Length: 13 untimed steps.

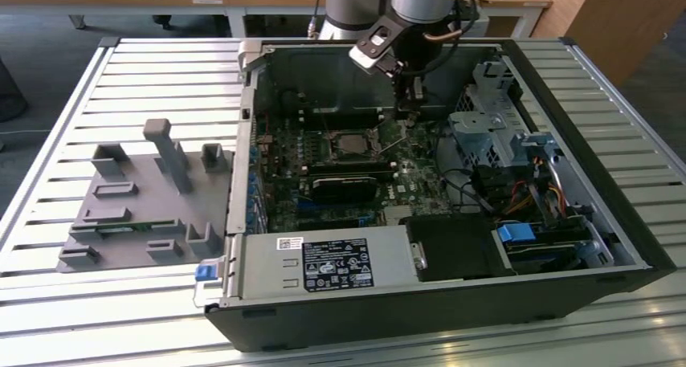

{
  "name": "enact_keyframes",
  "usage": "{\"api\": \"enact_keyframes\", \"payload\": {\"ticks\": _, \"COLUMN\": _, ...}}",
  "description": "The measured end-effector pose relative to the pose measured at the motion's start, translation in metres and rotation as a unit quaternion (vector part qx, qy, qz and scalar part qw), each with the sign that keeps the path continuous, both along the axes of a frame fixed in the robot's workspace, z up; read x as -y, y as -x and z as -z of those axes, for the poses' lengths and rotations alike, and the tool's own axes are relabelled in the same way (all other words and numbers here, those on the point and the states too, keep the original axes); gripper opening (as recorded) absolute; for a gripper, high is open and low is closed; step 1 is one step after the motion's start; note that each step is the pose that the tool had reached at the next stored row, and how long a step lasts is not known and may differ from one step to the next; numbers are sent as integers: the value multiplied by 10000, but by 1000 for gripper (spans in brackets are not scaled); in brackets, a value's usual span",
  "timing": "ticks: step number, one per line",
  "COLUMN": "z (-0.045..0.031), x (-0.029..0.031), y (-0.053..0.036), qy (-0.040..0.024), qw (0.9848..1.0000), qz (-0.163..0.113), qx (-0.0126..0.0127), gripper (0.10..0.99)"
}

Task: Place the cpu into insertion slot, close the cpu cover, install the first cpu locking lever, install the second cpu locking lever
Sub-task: 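Close the cpu cover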

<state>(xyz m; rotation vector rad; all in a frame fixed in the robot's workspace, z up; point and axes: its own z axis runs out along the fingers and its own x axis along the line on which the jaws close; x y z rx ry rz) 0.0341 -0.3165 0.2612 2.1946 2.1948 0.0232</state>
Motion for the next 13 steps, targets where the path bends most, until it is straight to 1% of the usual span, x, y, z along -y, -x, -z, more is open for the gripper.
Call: {"api": "enact_keyframes", "payload": {"ticks": 13, "z": 4, "x": -7, "y": -54, "qy": 1, "qw": 10000, "qz": 0, "qx": -7, "gripper": 106}}
